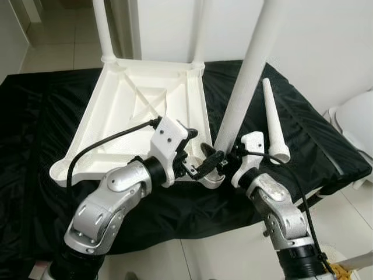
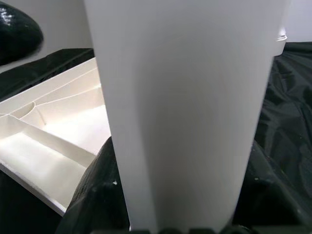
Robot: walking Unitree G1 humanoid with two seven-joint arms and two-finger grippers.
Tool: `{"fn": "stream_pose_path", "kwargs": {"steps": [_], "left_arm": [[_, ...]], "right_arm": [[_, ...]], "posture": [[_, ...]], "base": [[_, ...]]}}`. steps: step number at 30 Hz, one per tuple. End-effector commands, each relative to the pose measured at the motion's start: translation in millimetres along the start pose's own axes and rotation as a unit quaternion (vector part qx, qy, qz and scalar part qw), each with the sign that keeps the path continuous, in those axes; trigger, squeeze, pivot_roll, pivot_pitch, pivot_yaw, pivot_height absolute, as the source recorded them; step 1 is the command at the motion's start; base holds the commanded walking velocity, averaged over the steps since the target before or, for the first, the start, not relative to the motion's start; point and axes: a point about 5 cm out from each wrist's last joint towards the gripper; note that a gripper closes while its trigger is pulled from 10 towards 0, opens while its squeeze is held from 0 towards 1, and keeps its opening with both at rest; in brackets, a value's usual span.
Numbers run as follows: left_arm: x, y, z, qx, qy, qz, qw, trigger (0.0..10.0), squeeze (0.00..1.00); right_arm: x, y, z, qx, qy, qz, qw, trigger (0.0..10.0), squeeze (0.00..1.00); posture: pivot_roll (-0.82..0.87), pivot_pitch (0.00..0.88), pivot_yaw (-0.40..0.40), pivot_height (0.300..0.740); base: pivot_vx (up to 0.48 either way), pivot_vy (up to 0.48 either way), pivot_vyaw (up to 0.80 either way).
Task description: Building children table
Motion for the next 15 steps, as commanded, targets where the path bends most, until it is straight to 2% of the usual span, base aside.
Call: {"fn": "stream_pose_path", "kwargs": {"steps": [1,8,12,15], "left_arm": [[-1.0,3,1.0,-0.002,0.002,0.006,1.000,10.0,0.00],[-0.7,3,0.5,-0.005,0.007,0.005,1.000,10.0,0.00],[-0.8,4,0.1,-0.005,0.007,0.004,1.000,10.0,0.00],[-0.8,4,0.0,-0.004,0.007,0.004,1.000,10.0,0.00]], "right_arm": [[-0.4,-36,-5.3,0.096,0.000,0.024,0.995,10.0,0.00],[-6.3,-39,-2.3,0.116,-0.007,0.025,0.993,10.0,0.00],[-15.9,-42,-3.2,0.124,-0.038,0.074,0.989,10.0,0.00],[-17.8,-42,-3.7,0.124,-0.043,0.087,0.988,10.0,0.00]], "posture": [[-0.05,0.064,-0.037,0.740],[-0.05,0.066,-0.039,0.740],[-0.04,0.069,-0.041,0.740],[-0.04,0.069,-0.041,0.740]], "base": [[0.000,0.000,0.00],[0.000,0.000,0.00],[0.000,0.000,0.00],[0.000,0.000,0.00]]}}
Point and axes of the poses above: a point about 5 cm out from each wrist's last joint towards the gripper, its own z axis pointing out of the wrist towards the gripper, its own y axis along the axis of the wrist's last joint, x = y × z, and after that the axes turned 8 degrees about -z, right-handed
